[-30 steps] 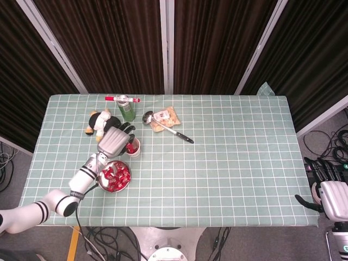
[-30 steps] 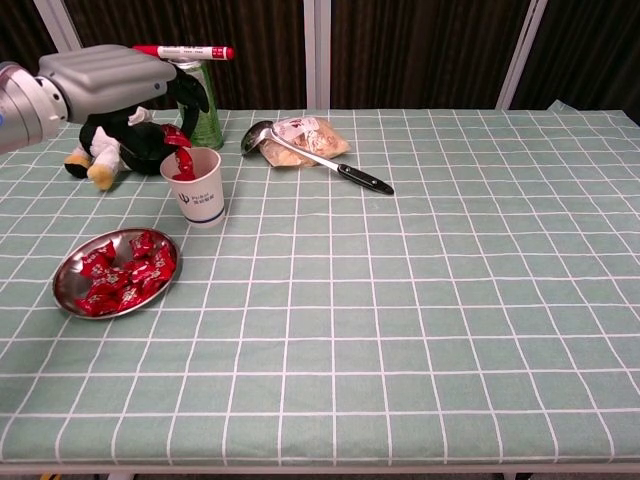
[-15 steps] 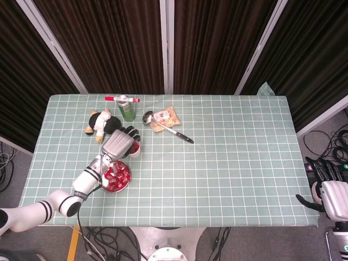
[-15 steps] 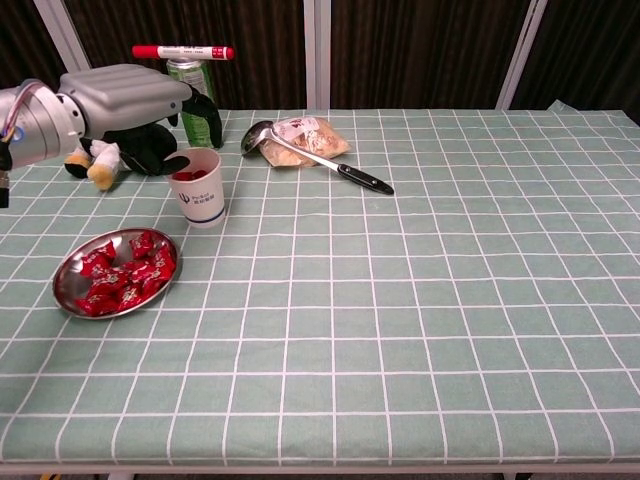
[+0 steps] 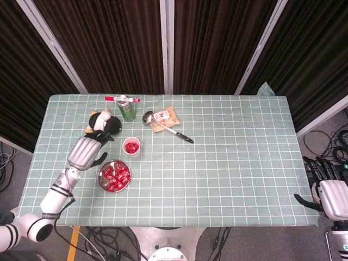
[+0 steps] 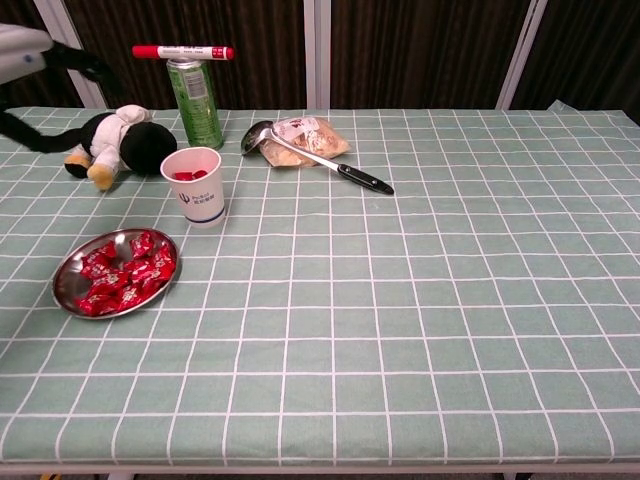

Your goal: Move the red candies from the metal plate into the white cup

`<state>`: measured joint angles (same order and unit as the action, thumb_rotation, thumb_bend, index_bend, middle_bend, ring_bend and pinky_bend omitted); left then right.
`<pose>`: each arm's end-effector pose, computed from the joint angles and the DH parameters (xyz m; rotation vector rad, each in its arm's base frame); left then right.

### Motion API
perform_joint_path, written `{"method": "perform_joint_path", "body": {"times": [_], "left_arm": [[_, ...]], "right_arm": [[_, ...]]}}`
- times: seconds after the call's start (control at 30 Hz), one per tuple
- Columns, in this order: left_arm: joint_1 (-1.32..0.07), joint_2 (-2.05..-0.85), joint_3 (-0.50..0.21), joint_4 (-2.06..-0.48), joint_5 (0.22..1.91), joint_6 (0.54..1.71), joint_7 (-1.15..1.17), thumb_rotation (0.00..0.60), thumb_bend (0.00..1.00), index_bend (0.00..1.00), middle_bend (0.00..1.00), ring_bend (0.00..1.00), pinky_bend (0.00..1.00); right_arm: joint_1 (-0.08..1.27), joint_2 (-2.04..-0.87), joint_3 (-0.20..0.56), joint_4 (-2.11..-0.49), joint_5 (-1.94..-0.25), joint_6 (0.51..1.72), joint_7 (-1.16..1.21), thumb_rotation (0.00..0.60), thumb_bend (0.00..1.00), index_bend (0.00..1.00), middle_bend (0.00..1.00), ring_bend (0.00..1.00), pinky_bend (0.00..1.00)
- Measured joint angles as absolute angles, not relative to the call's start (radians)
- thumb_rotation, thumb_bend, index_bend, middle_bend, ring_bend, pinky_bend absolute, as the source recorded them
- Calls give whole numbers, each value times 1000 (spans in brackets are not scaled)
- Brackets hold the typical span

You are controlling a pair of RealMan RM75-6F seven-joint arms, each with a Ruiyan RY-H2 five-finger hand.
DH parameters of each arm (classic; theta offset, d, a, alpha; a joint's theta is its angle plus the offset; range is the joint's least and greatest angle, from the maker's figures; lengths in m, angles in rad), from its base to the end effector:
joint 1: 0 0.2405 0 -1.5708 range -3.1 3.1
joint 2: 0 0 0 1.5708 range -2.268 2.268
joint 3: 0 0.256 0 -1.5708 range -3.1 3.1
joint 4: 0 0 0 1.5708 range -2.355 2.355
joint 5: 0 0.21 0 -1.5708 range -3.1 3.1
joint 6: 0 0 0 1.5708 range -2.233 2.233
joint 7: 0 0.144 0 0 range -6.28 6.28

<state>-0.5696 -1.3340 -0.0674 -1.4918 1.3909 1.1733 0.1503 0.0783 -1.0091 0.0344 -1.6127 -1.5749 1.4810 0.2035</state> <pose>-0.2164 0.3144 0.0645 -1.7864 -0.7735 -0.9682 -0.3114 -0.1759 0.1874 1.4191 -0.9688 0.9943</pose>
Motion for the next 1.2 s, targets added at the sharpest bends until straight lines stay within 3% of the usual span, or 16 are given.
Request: {"method": "perform_joint_path", "body": {"times": [0.3, 0.4, 0.6, 0.87, 1.2], "left_arm": [[-500, -1300, 76, -1545, 1531, 1186, 153, 600, 287, 475, 552, 458, 658], [-491, -1315, 99, -1548, 1562, 1178, 169, 600, 223, 475, 606, 528, 722], [-487, -1365, 122, -1515, 1604, 1153, 193, 600, 203, 475, 759, 722, 940], [-479, -1434, 113, -1435, 1575, 1112, 215, 600, 209, 476, 872, 820, 1000], [-480, -1486, 88, -1379, 1541, 1075, 181, 600, 259, 530, 904, 847, 1000]], "right_arm": [[76, -1007, 29, -1623, -1589, 1492, 197, 600, 68, 0, 132, 0, 0], [72, -1004, 27, -1626, -1590, 1497, 193, 600, 68, 0, 133, 0, 0], [71, -1001, 24, -1633, -1594, 1499, 190, 600, 68, 0, 133, 0, 0], [73, -997, 24, -1642, -1596, 1497, 182, 600, 68, 0, 139, 0, 0], [74, -996, 23, -1649, -1593, 1493, 175, 600, 67, 0, 141, 0, 0]]}}
